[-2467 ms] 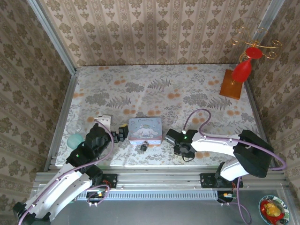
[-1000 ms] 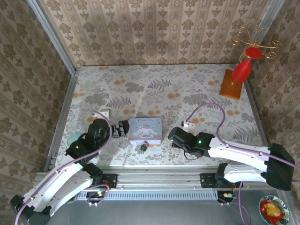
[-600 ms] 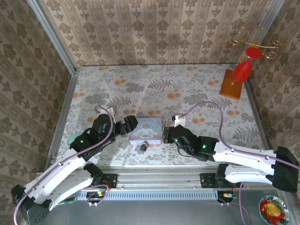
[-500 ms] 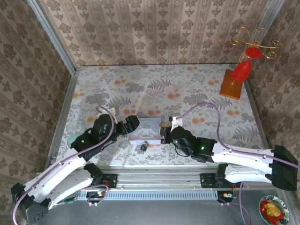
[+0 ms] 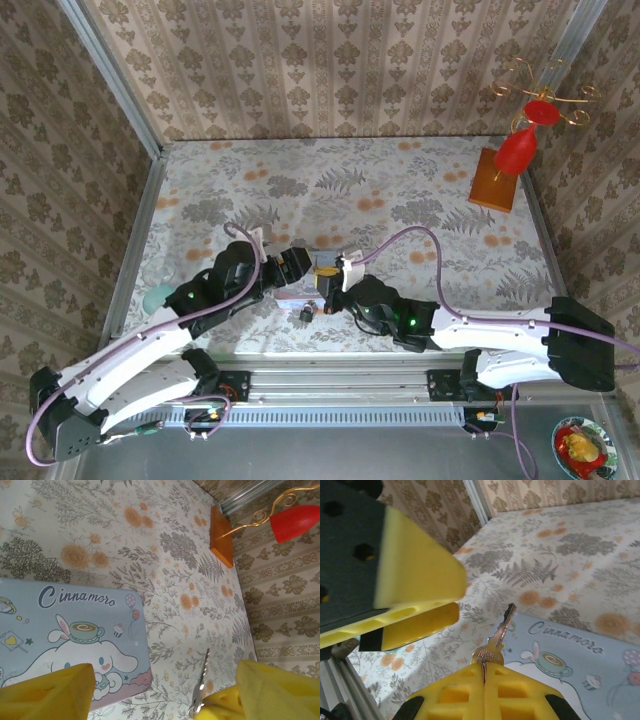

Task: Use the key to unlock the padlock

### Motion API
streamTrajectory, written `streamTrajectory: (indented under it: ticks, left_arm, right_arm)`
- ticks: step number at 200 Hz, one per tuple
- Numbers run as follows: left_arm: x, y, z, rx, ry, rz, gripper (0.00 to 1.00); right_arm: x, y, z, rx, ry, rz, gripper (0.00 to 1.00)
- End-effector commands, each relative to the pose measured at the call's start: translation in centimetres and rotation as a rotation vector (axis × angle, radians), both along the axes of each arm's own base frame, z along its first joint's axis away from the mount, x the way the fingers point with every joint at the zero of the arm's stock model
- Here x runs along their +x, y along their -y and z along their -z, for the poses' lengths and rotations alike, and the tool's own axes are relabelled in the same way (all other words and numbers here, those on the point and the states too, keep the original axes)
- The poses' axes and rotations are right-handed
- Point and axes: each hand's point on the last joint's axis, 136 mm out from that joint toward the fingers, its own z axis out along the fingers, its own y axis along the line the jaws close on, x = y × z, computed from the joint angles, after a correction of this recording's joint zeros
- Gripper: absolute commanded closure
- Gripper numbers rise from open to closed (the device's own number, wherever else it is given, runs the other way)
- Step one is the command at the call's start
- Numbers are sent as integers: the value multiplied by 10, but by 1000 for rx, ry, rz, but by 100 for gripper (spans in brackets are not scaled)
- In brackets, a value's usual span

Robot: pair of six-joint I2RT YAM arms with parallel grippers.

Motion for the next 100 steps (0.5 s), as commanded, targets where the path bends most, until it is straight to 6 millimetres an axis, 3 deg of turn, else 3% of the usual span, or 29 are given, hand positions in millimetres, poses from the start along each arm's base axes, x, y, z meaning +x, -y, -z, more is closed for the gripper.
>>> streamTrajectory:
  ticks: [1, 37, 100]
  left_arm:
    - [-1, 11, -23, -33, 44, 45, 27]
    - [2, 12, -16, 39, 25, 67, 31]
    - [3, 23, -7, 72, -27, 120, 49]
  right_arm:
    - [-3, -11, -11, 15, 59, -34, 100]
    - [-2, -17, -14, -3, 71, -46, 100]
    - [-2, -21, -15, -3, 75, -54, 100]
